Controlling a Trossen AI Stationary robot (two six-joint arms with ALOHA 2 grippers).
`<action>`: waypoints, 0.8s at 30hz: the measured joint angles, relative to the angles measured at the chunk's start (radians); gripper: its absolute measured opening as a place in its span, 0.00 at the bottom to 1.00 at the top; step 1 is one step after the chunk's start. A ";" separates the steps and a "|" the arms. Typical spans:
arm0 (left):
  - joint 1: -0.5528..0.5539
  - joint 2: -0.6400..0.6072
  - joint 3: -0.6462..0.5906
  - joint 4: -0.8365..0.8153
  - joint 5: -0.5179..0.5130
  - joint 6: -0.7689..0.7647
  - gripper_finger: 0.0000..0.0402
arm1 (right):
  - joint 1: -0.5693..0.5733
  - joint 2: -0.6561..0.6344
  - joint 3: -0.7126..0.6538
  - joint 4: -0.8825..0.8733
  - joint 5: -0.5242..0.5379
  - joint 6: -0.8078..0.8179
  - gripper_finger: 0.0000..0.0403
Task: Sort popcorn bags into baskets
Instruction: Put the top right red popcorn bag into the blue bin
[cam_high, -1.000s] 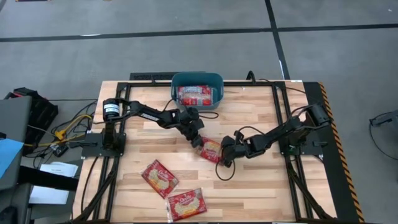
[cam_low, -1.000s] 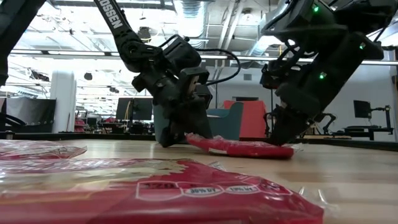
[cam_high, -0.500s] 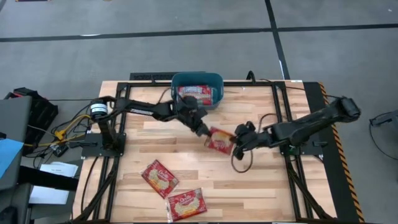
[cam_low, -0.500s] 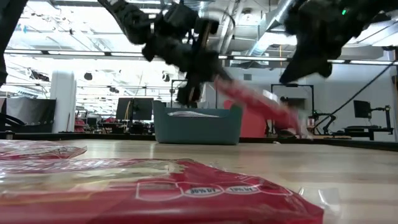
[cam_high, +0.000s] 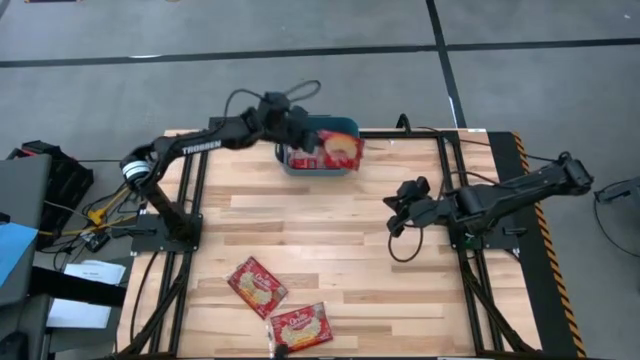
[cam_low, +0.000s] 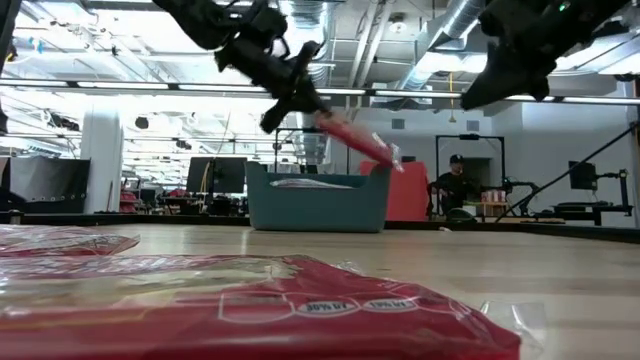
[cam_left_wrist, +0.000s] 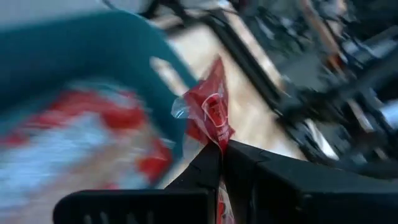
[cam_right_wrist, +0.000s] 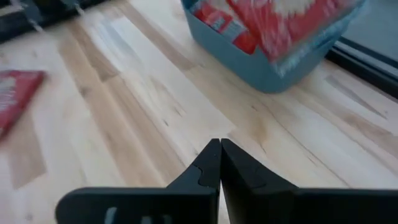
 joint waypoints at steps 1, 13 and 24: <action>0.024 0.000 0.000 -0.015 -0.003 0.001 0.00 | -0.005 0.009 0.000 -0.003 -0.003 -0.006 0.08; 0.150 0.022 -0.001 -0.219 -0.198 0.114 0.00 | -0.019 0.093 0.000 0.009 -0.004 -0.011 0.08; 0.160 0.096 -0.002 -0.268 -0.267 0.137 0.12 | -0.035 0.094 0.000 0.017 -0.004 -0.018 0.10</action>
